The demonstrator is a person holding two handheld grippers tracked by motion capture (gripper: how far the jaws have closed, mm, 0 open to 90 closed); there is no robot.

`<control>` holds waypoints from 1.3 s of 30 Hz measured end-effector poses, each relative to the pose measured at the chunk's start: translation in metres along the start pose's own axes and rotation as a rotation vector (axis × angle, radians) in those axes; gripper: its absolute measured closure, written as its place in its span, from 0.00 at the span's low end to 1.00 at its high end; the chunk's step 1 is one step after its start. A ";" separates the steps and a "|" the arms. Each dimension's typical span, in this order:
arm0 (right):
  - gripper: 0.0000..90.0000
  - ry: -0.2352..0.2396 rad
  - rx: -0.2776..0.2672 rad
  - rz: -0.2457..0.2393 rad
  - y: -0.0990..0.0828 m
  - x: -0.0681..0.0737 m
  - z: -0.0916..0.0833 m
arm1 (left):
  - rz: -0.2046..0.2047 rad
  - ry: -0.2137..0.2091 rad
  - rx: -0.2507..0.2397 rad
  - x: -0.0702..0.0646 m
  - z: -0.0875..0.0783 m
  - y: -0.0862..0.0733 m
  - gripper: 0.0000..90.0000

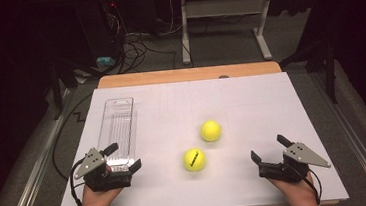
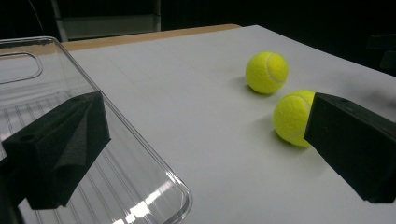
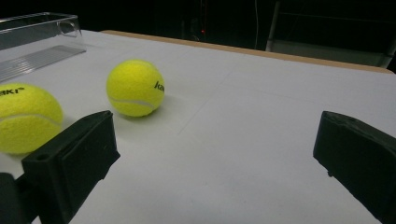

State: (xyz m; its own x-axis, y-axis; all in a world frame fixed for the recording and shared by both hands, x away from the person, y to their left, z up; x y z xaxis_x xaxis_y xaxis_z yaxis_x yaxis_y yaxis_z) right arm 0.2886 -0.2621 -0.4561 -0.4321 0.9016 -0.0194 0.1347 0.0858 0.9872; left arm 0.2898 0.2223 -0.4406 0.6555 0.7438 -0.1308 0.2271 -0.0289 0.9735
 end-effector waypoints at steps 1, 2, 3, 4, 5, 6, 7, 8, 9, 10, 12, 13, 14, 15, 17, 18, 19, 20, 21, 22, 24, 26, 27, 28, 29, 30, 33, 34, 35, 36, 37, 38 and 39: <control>0.00 0.001 -0.003 0.001 0.000 0.000 0.000 | -0.004 0.000 0.000 0.000 0.000 0.000 0.01; 0.00 0.001 -0.007 0.002 0.000 0.001 0.000 | -0.004 0.000 0.000 0.000 0.000 0.000 0.01; 0.00 -0.001 -0.008 0.003 0.000 0.001 -0.001 | 0.001 0.003 0.000 -0.001 0.000 0.000 0.01; 0.00 -0.001 -0.010 0.006 0.000 0.000 -0.001 | 0.001 0.002 0.001 -0.001 0.000 0.000 0.01; 0.00 0.000 -0.013 0.007 0.000 0.000 -0.001 | 0.002 0.003 0.001 -0.001 0.000 0.000 0.01; 0.00 -0.003 -0.011 0.010 0.000 0.000 -0.001 | 0.002 0.003 0.001 -0.001 0.000 0.000 0.01; 0.00 -0.006 -0.013 0.004 0.001 -0.001 -0.002 | 0.001 0.003 -0.001 0.000 0.000 -0.001 0.01; 0.00 -0.006 -0.013 0.004 0.001 -0.001 -0.002 | 0.001 0.003 -0.001 0.000 0.000 -0.001 0.01; 0.00 -0.003 -0.015 0.009 0.001 -0.001 -0.002 | -0.002 0.004 -0.002 0.000 0.000 -0.001 0.01; 0.00 -0.005 -0.014 0.007 0.001 -0.001 -0.002 | -0.003 0.003 -0.003 0.000 0.000 0.000 0.01; 0.00 -0.008 -0.013 0.004 0.001 0.000 -0.001 | -0.005 0.004 -0.002 0.000 0.000 -0.001 0.01; 0.00 -0.010 -0.013 0.006 0.001 0.000 -0.001 | -0.005 0.004 -0.002 0.001 -0.001 -0.001 0.01; 0.00 -0.012 -0.014 0.007 0.001 0.000 -0.001 | -0.006 0.003 -0.001 0.001 -0.001 -0.001 0.01; 0.00 -0.011 -0.016 0.007 0.001 0.000 -0.001 | -0.005 0.004 -0.001 0.001 -0.001 -0.001 0.01; 0.00 -0.010 -0.016 0.007 0.001 0.000 -0.001 | -0.005 0.004 -0.001 0.000 -0.001 -0.001 0.01; 0.00 -0.011 -0.018 0.006 0.001 0.000 -0.002 | -0.006 0.003 -0.001 0.000 0.000 -0.001 0.01; 0.00 -0.011 -0.018 0.006 0.001 0.000 -0.002 | -0.006 0.003 -0.001 0.000 0.000 -0.001 0.01; 0.00 -0.011 -0.022 0.008 0.002 -0.001 -0.002 | -0.003 0.003 0.000 0.000 0.000 -0.001 0.01; 0.00 -0.010 -0.022 0.008 0.002 -0.001 -0.002 | -0.003 0.003 0.000 0.000 0.000 -0.001 0.01; 0.00 -0.010 -0.022 0.008 0.002 -0.001 -0.002 | -0.001 0.004 0.000 0.000 0.001 -0.001 0.01; 0.00 -0.010 -0.022 0.007 0.002 -0.001 -0.002 | -0.003 0.002 0.001 -0.001 0.001 -0.001 0.01; 0.00 -0.011 -0.020 0.005 0.001 -0.001 -0.002 | 0.003 0.001 0.004 -0.002 0.002 -0.001 0.01; 0.00 -0.011 -0.020 0.006 0.001 0.000 -0.002 | 0.003 0.001 0.005 -0.002 0.003 -0.001 0.01; 0.00 -0.011 -0.020 0.006 0.001 0.000 -0.002 | 0.005 -0.001 0.008 -0.003 0.003 -0.001 0.01; 0.00 -0.011 -0.020 0.006 0.002 0.000 -0.002 | 0.005 -0.001 0.008 -0.003 0.003 -0.001 0.01; 0.00 -0.011 -0.020 0.006 0.002 0.000 -0.002 | 0.006 -0.002 0.008 -0.003 0.004 0.000 0.01; 0.00 -0.007 -0.023 0.001 0.002 0.000 -0.002 | 0.011 -0.006 0.010 -0.006 0.006 0.000 0.01; 0.00 -0.007 -0.023 -0.001 0.002 0.001 -0.002 | 0.013 -0.009 0.012 -0.006 0.007 0.000 0.01; 0.00 -0.006 -0.022 -0.001 0.002 0.001 -0.002 | 0.014 -0.012 0.014 -0.007 0.008 0.000 0.01; 0.00 -0.005 -0.020 -0.001 0.002 0.001 -0.002 | 0.014 -0.014 0.014 -0.008 0.009 0.000 0.01; 0.00 -0.006 -0.017 -0.003 0.001 0.001 -0.002 | 0.019 -0.019 0.018 -0.010 0.011 0.001 0.01; 0.00 -0.006 -0.017 -0.003 0.001 0.001 -0.002 | 0.019 -0.019 0.018 -0.010 0.011 0.001 0.01; 0.00 -0.005 -0.017 -0.004 0.001 0.001 -0.001 | 0.016 -0.022 0.017 -0.011 0.012 0.001 0.01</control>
Point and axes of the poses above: each handheld gripper's, and its own axes: z roughly forward along the jaws, y roughly out of its top, x roughly to its left, the point moved 2 cm from there along z, roughly forward along the jaws, and after that the axes turned 8 degrees about -x, right-handed, at the moved point
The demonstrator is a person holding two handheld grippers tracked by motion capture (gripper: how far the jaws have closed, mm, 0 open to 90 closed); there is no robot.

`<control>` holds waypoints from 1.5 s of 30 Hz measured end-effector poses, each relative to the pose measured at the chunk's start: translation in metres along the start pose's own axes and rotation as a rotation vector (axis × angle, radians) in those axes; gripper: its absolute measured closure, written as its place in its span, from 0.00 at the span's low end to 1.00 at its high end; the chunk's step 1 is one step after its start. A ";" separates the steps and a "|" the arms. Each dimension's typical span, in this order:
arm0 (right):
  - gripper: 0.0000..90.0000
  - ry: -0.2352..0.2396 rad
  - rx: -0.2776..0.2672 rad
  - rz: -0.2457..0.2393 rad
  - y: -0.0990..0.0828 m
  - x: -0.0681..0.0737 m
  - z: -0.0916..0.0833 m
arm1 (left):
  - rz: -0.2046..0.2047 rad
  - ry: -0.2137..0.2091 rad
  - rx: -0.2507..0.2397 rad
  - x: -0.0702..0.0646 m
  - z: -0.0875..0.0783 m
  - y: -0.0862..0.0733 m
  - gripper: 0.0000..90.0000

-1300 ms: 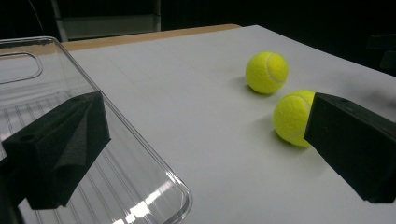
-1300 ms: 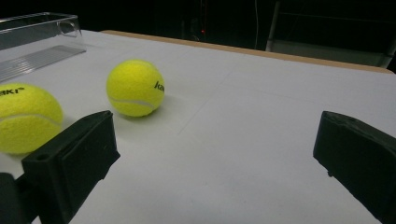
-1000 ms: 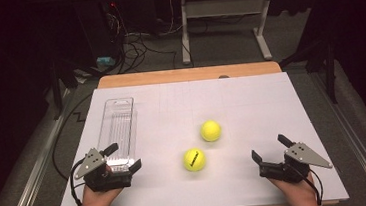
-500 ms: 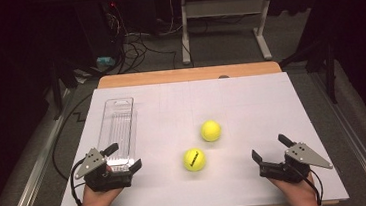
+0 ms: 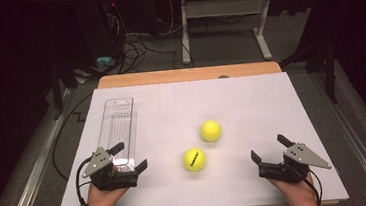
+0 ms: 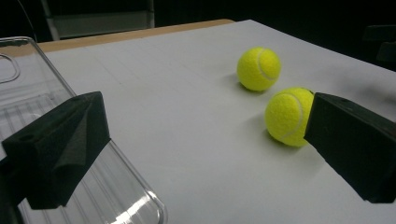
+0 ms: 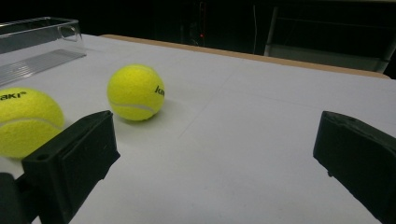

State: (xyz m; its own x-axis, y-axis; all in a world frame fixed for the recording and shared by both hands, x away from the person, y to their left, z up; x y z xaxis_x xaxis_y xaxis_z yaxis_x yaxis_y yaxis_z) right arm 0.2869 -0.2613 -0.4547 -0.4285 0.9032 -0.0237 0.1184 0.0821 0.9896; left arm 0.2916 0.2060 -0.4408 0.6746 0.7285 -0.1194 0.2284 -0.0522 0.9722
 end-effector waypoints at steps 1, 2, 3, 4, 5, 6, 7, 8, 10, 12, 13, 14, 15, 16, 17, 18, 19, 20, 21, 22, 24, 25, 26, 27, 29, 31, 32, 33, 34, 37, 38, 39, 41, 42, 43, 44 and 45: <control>0.00 0.000 0.001 0.000 0.000 0.000 0.000 | -0.001 -0.010 0.001 -0.002 0.002 0.000 0.01; 0.00 0.000 0.001 0.000 0.000 0.000 0.000 | -0.001 -0.010 0.001 -0.002 0.002 0.000 0.01; 0.00 0.001 0.001 0.001 0.000 0.000 0.000 | 0.001 -0.014 0.003 -0.004 0.005 0.001 0.01; 0.00 0.001 0.000 0.000 0.000 0.000 0.000 | 0.003 -0.017 0.004 -0.006 0.006 0.001 0.01; 0.00 0.002 -0.001 0.001 0.000 0.001 0.000 | 0.004 -0.022 0.005 -0.007 0.007 0.001 0.01; 0.00 0.002 -0.001 0.001 0.000 0.001 0.000 | 0.004 -0.022 0.005 -0.007 0.007 0.001 0.01; 0.00 0.002 -0.001 -0.003 0.000 0.001 0.000 | 0.006 -0.025 0.006 -0.008 0.008 0.001 0.01; 0.00 0.003 -0.001 0.000 0.000 0.001 0.000 | 0.012 -0.028 0.009 -0.010 0.010 0.001 0.01; 0.00 0.003 -0.002 -0.004 0.000 0.001 0.000 | 0.012 -0.032 0.009 -0.011 0.011 0.001 0.01; 0.00 0.003 -0.002 -0.003 0.000 0.001 0.000 | 0.011 -0.033 0.009 -0.011 0.011 0.001 0.01; 0.00 0.002 -0.002 -0.002 0.000 0.001 0.000 | 0.010 -0.035 0.007 -0.011 0.011 0.001 0.01; 0.00 0.002 -0.002 -0.002 0.000 0.001 0.000 | 0.010 -0.035 0.007 -0.011 0.011 0.001 0.01; 0.00 0.002 -0.002 -0.002 0.000 0.000 0.000 | 0.009 -0.034 0.008 -0.011 0.011 0.001 0.01; 0.00 0.001 -0.003 -0.002 0.000 0.000 0.000 | 0.009 -0.034 0.008 -0.011 0.011 0.001 0.01; 0.00 -0.001 -0.005 0.001 0.000 0.000 -0.001 | 0.010 -0.034 0.008 -0.011 0.011 0.001 0.01; 0.00 -0.001 -0.005 0.001 0.000 0.000 -0.001 | 0.010 -0.034 0.007 -0.010 0.011 0.001 0.01; 0.00 0.000 -0.007 0.001 0.000 0.000 -0.001 | 0.008 -0.033 0.005 -0.010 0.010 0.002 0.01; 0.00 -0.001 -0.011 0.000 0.000 0.000 -0.002 | 0.010 -0.033 0.005 -0.009 0.010 0.002 0.01; 0.00 -0.003 -0.011 -0.001 0.001 -0.001 -0.002 | 0.010 -0.032 0.004 -0.009 0.009 0.002 0.01; 0.00 -0.003 -0.018 0.004 0.002 -0.001 -0.004 | 0.009 -0.025 0.003 -0.006 0.007 0.002 0.01; 0.00 -0.001 -0.029 0.014 0.003 -0.001 -0.005 | 0.005 -0.015 -0.002 -0.002 0.003 0.002 0.01; 0.00 -0.001 -0.029 0.014 0.003 -0.001 -0.005 | 0.005 -0.015 -0.002 -0.002 0.003 0.002 0.01; 0.00 -0.001 -0.037 0.011 0.005 -0.001 -0.006 | -0.004 -0.003 -0.013 0.002 -0.001 0.002 0.01; 0.00 -0.001 -0.041 0.007 0.006 -0.001 -0.006 | -0.009 0.004 -0.017 0.005 -0.003 0.002 0.01; 0.00 0.000 -0.047 0.008 0.007 -0.001 -0.007 | -0.014 0.011 -0.022 0.007 -0.006 0.003 0.01; 0.00 -0.002 -0.048 0.007 0.007 -0.001 -0.007 | -0.026 0.022 -0.032 0.011 -0.010 0.003 0.01; 0.00 -0.004 -0.048 0.009 0.007 -0.002 -0.008 | -0.023 0.030 -0.035 0.014 -0.013 0.004 0.01; 0.00 -0.005 -0.048 0.010 0.007 -0.002 -0.008 | -0.023 0.030 -0.035 0.014 -0.013 0.004 0.01; 0.00 -0.008 -0.048 0.012 0.007 -0.003 -0.009 | -0.023 0.037 -0.034 0.016 -0.015 0.004 0.01; 0.00 -0.011 -0.054 0.014 0.008 -0.004 -0.010 | -0.029 0.042 -0.035 0.018 -0.016 0.004 0.01; 0.00 -0.012 -0.055 0.015 0.008 -0.005 -0.011 | -0.027 0.042 -0.033 0.018 -0.016 0.003 0.01; 0.00 -0.012 -0.056 0.014 0.008 -0.005 -0.011 | -0.024 0.042 -0.030 0.018 -0.016 0.003 0.01; 0.00 -0.013 -0.057 0.016 0.008 -0.005 -0.011 | -0.023 0.042 -0.028 0.018 -0.015 0.003 0.01; 0.00 -0.014 -0.057 0.017 0.008 -0.005 -0.012 | -0.021 0.041 -0.026 0.018 -0.015 0.003 0.01; 0.00 -0.014 -0.059 0.015 0.008 -0.005 -0.012 | -0.021 0.040 -0.026 0.018 -0.015 0.003 0.01; 0.00 -0.013 -0.059 0.016 0.008 -0.005 -0.012 | -0.020 0.040 -0.026 0.018 -0.015 0.003 0.01; 0.00 -0.013 -0.059 0.016 0.008 -0.005 -0.012 | -0.020 0.040 -0.026 0.018 -0.015 0.003 0.01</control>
Point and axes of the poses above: each handheld gripper's, and its own axes: z roughly forward along the jaws, y roughly out of its top, x roughly to its left, the point moved 2 cm from there along z, roughly forward along the jaws, and after that the axes turned 8 degrees about -x, right-handed, at the moved point
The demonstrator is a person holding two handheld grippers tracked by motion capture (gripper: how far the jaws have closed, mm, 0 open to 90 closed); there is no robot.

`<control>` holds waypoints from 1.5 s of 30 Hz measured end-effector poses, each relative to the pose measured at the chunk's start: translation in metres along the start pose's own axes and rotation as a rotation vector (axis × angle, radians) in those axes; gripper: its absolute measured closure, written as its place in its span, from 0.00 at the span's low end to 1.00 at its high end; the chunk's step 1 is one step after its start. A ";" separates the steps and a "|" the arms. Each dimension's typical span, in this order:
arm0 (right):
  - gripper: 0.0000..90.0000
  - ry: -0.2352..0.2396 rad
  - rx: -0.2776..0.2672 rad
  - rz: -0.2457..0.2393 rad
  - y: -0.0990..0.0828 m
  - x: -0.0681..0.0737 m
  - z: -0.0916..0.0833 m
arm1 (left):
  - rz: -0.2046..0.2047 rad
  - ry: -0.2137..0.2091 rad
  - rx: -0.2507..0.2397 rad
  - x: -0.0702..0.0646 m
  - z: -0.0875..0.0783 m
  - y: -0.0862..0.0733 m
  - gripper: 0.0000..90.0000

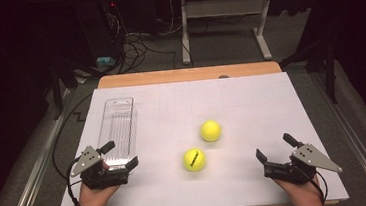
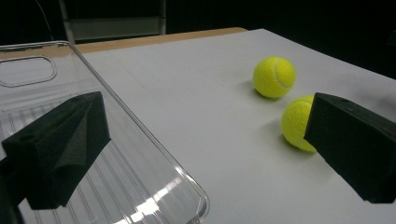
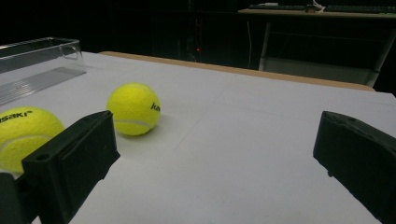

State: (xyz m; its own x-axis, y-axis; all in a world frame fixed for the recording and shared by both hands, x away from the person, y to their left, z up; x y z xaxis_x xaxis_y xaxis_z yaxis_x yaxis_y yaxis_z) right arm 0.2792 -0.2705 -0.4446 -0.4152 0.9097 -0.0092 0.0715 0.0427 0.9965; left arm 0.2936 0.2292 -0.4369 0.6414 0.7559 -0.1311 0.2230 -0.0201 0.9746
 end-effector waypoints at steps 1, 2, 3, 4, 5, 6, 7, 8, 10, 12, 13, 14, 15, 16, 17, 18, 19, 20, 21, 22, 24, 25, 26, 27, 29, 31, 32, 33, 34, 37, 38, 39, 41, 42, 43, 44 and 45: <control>0.00 -0.001 -0.002 -0.002 0.000 0.000 0.000 | 0.000 0.000 0.001 0.000 0.000 0.000 0.01; 0.00 -0.001 -0.002 -0.002 0.000 0.000 0.000 | 0.000 0.001 0.003 0.000 0.000 0.000 0.01; 0.00 -0.002 -0.003 -0.004 0.000 0.000 -0.001 | -0.001 0.001 0.003 0.001 0.000 0.000 0.01; 0.00 -0.002 -0.003 -0.004 0.001 0.000 -0.001 | -0.001 0.001 0.003 0.001 0.000 0.000 0.01; 0.00 -0.002 -0.004 -0.004 0.001 0.000 -0.001 | -0.001 -0.001 0.002 0.001 0.000 0.000 0.01; 0.00 -0.002 -0.004 -0.004 0.001 0.000 -0.001 | -0.001 -0.001 0.003 0.000 0.000 0.000 0.01; 0.00 -0.002 -0.004 -0.004 0.001 0.000 -0.001 | -0.003 0.000 0.002 0.000 0.000 0.000 0.01; 0.00 -0.002 -0.005 -0.006 0.001 0.000 -0.001 | -0.003 0.000 0.002 0.000 0.000 0.000 0.01; 0.00 -0.001 -0.005 -0.005 0.001 0.000 -0.001 | 0.000 -0.001 0.003 0.000 0.000 0.000 0.01; 0.00 -0.001 -0.006 -0.005 0.001 0.000 -0.001 | -0.001 -0.002 0.001 0.000 0.000 0.000 0.01; 0.00 -0.001 -0.006 -0.006 0.001 0.000 -0.001 | -0.001 -0.001 0.001 0.000 0.000 0.000 0.01; 0.00 -0.001 -0.006 -0.006 0.001 0.000 -0.001 | -0.001 -0.001 0.001 0.000 0.000 0.000 0.01; 0.00 -0.001 -0.006 -0.005 0.001 0.000 -0.001 | -0.003 -0.003 0.002 0.000 0.000 0.000 0.01; 0.00 -0.002 -0.006 -0.006 0.001 -0.001 -0.001 | -0.001 -0.001 0.003 0.001 0.000 0.000 0.01; 0.00 -0.002 -0.006 -0.006 0.001 -0.001 -0.001 | -0.001 -0.001 0.003 0.001 0.000 0.000 0.01; 0.00 -0.003 -0.006 -0.006 0.001 -0.001 -0.001 | -0.003 -0.002 0.002 0.001 0.000 0.000 0.01; 0.00 -0.002 -0.006 -0.007 0.001 -0.001 -0.001 | -0.001 -0.002 0.001 0.000 0.000 0.000 0.01; 0.00 -0.002 -0.006 -0.007 0.001 -0.001 -0.001 | -0.001 -0.002 0.001 0.000 0.000 0.000 0.01; 0.00 -0.001 -0.006 -0.007 0.001 0.000 -0.001 | -0.001 -0.003 0.002 0.000 0.000 0.000 0.01; 0.00 -0.001 -0.006 -0.007 0.001 0.000 -0.001 | -0.003 -0.003 0.000 0.000 0.000 0.000 0.01; 0.00 0.000 -0.006 -0.007 0.001 0.000 -0.001 | 0.000 -0.007 0.004 -0.001 0.000 0.000 0.01; 0.00 0.000 -0.006 -0.007 0.001 0.000 -0.001 | 0.000 -0.007 0.004 -0.001 0.000 0.000 0.01; 0.00 0.000 -0.006 -0.007 0.001 0.000 -0.001 | -0.003 -0.008 0.002 -0.002 0.001 0.000 0.01; 0.00 0.000 -0.006 -0.011 0.001 0.000 -0.001 | 0.000 -0.011 0.003 -0.003 0.002 0.000 0.01; 0.00 0.002 -0.003 -0.010 0.001 0.000 0.000 | 0.010 -0.018 0.008 -0.006 0.003 0.001 0.01; 0.00 0.005 -0.003 -0.013 0.000 0.001 0.000 | 0.020 -0.030 0.014 -0.012 0.007 0.002 0.01; 0.00 0.005 -0.001 -0.015 0.000 0.001 0.000 | 0.020 -0.032 0.014 -0.014 0.009 0.002 0.01; 0.00 0.005 0.000 -0.018 0.000 0.001 0.000 | 0.023 -0.039 0.016 -0.015 0.010 0.002 0.01; 0.00 0.007 0.000 -0.020 0.000 0.001 0.001 | 0.023 -0.039 0.016 -0.015 0.010 0.002 0.01; 0.00 0.008 0.001 -0.018 0.000 0.001 0.001 | 0.028 -0.052 0.020 -0.021 0.014 0.003 0.01; 0.00 0.009 0.001 -0.019 0.000 0.001 0.001 | 0.032 -0.061 0.024 -0.025 0.017 0.003 0.01; 0.00 0.010 0.002 -0.019 -0.001 0.002 0.001 | 0.032 -0.061 0.024 -0.025 0.017 0.003 0.01; 0.00 0.011 0.002 -0.019 -0.001 0.002 0.002 | 0.039 -0.077 0.035 -0.031 0.023 0.003 0.01; 0.00 0.012 0.005 -0.020 -0.001 0.002 0.002 | 0.042 -0.082 0.038 -0.034 0.024 0.003 0.01; 0.00 0.013 0.004 -0.023 -0.001 0.002 0.002 | 0.045 -0.085 0.040 -0.036 0.026 0.003 0.01; 0.00 0.013 0.005 -0.023 -0.001 0.002 0.002 | 0.044 -0.089 0.043 -0.038 0.027 0.003 0.01; 0.00 0.013 0.006 -0.025 -0.001 0.002 0.002 | 0.051 -0.096 0.048 -0.040 0.029 0.003 0.01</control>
Point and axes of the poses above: each handheld gripper's, and its own axes: z roughly forward along the jaws, y roughly out of its top, x roughly to its left, the point moved 2 cm from there along z, roughly forward along the jaws, and after that the axes turned 8 degrees about -x, right-handed, at the moved point
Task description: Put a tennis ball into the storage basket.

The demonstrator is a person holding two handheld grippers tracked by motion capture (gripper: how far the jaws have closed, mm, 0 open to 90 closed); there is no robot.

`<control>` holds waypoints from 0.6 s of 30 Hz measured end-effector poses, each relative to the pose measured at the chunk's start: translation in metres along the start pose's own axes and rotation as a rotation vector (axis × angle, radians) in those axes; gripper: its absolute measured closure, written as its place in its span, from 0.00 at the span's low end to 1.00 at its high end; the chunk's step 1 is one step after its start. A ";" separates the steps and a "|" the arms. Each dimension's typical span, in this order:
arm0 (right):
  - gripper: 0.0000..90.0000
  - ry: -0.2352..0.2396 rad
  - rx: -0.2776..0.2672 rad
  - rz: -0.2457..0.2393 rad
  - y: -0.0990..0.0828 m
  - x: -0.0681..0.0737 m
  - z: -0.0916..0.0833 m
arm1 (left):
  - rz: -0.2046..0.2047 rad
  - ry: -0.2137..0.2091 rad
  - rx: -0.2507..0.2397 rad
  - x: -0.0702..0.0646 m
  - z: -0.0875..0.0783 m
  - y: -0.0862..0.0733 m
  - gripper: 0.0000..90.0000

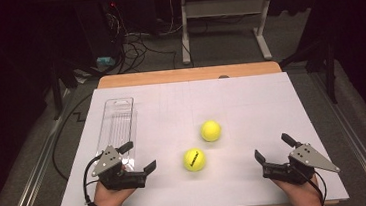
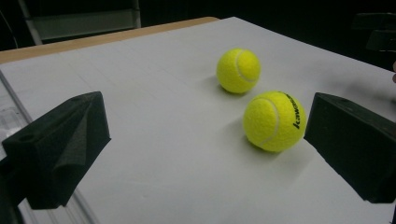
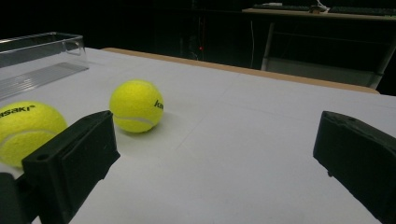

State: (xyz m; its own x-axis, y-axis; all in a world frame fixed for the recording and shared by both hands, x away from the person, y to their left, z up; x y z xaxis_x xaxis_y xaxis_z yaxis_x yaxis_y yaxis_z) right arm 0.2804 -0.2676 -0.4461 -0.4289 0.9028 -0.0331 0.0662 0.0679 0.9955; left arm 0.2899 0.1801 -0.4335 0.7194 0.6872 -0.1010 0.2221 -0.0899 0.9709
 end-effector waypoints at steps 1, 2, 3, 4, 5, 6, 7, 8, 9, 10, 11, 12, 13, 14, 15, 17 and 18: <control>0.00 0.001 0.002 0.000 0.000 0.000 0.000 | 0.004 -0.004 0.006 -0.002 0.002 0.000 0.01; 0.00 0.002 0.002 -0.001 0.000 0.000 0.000 | 0.004 -0.004 0.006 -0.002 0.002 0.000 0.01; 0.00 0.004 0.002 0.000 -0.001 0.001 0.001 | 0.012 -0.012 0.021 -0.005 0.005 -0.001 0.01; 0.00 0.004 0.005 0.000 -0.001 0.001 0.001 | 0.012 -0.012 0.021 -0.005 0.005 -0.001 0.01; 0.00 0.004 0.005 0.000 -0.001 0.001 0.001 | 0.016 -0.015 0.027 -0.007 0.007 -0.001 0.01; 0.00 0.006 0.006 -0.003 -0.001 0.001 0.002 | 0.017 -0.017 0.032 -0.009 0.009 -0.001 0.01; 0.00 0.007 0.008 -0.004 -0.002 0.002 0.002 | 0.022 -0.027 0.048 -0.012 0.013 -0.002 0.01; 0.00 0.007 0.008 -0.004 -0.002 0.002 0.002 | 0.022 -0.027 0.048 -0.012 0.013 -0.002 0.01; 0.00 0.008 0.010 -0.004 -0.002 0.002 0.002 | 0.031 -0.032 0.065 -0.015 0.018 -0.004 0.01; 0.00 0.010 0.010 -0.007 -0.002 0.002 0.002 | 0.031 -0.032 0.065 -0.015 0.018 -0.004 0.01; 0.00 0.010 0.010 -0.008 -0.002 0.002 0.002 | 0.037 -0.037 0.078 -0.017 0.019 -0.004 0.01; 0.00 0.010 0.010 -0.008 -0.002 0.002 0.002 | 0.043 -0.040 0.088 -0.019 0.021 -0.005 0.01; 0.00 0.011 0.010 -0.010 -0.002 0.002 0.002 | 0.047 -0.044 0.100 -0.020 0.022 -0.006 0.01; 0.00 0.013 0.012 -0.013 -0.002 0.002 0.002 | 0.051 -0.051 0.121 -0.023 0.025 -0.007 0.01; 0.00 0.014 0.014 -0.013 -0.003 0.002 0.003 | 0.051 -0.054 0.133 -0.024 0.026 -0.008 0.01; 0.00 0.021 0.017 -0.014 -0.003 0.004 0.003 | 0.052 -0.056 0.146 -0.025 0.027 -0.009 0.01; 0.00 0.021 0.017 -0.014 -0.003 0.004 0.003 | 0.054 -0.060 0.161 -0.026 0.028 -0.009 0.01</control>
State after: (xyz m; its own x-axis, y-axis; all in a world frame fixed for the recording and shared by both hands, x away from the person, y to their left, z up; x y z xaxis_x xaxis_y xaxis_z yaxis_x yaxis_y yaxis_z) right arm 0.2808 -0.2634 -0.4499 -0.4485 0.8926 -0.0453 0.0756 0.0884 0.9932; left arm 0.2875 0.1423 -0.4460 0.7702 0.6343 -0.0675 0.2815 -0.2430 0.9283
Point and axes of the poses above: each handheld gripper's, and its own axes: z roughly forward along the jaws, y roughly out of its top, x roughly to its left, the point moved 2 cm from there along z, roughly forward along the jaws, and after that the axes turned 8 degrees about -x, right-handed, at the moved point
